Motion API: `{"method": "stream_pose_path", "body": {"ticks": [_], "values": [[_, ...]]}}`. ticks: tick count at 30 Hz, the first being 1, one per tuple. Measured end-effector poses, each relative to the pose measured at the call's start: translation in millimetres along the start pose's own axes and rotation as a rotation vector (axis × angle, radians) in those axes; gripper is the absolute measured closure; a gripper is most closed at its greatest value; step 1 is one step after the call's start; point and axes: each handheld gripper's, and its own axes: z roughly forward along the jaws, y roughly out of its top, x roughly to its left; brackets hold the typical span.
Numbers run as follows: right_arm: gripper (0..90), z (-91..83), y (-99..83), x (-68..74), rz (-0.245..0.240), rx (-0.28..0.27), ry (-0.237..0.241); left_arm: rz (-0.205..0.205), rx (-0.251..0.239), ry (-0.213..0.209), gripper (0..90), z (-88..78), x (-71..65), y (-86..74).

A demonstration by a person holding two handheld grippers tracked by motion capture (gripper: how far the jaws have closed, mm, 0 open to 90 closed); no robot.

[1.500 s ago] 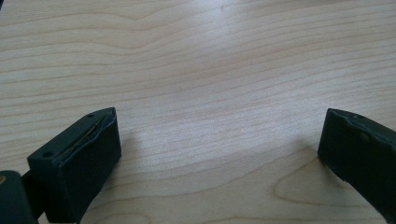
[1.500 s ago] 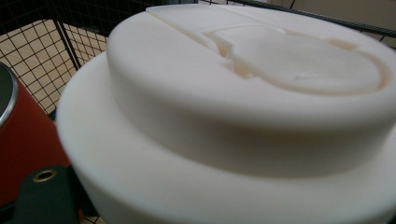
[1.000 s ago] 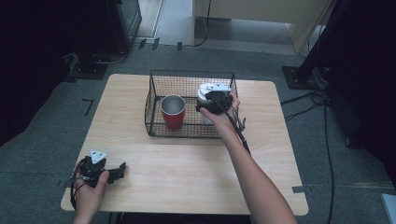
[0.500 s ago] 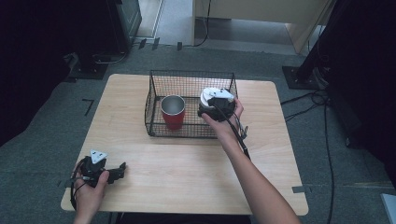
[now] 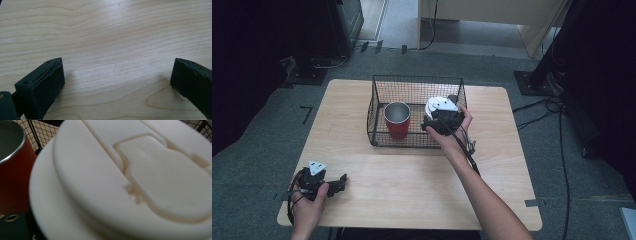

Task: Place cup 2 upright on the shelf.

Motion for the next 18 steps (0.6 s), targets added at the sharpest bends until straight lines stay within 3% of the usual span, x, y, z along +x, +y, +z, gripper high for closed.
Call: {"method": "stream_pose_path", "body": {"ticks": [18], "values": [[6.3, -12.5, -0.1, -7.0, -0.006, -0.024, -0.006, 0.000, 0.000, 0.000, 0.0, 0.0, 0.0, 0.0]]}}
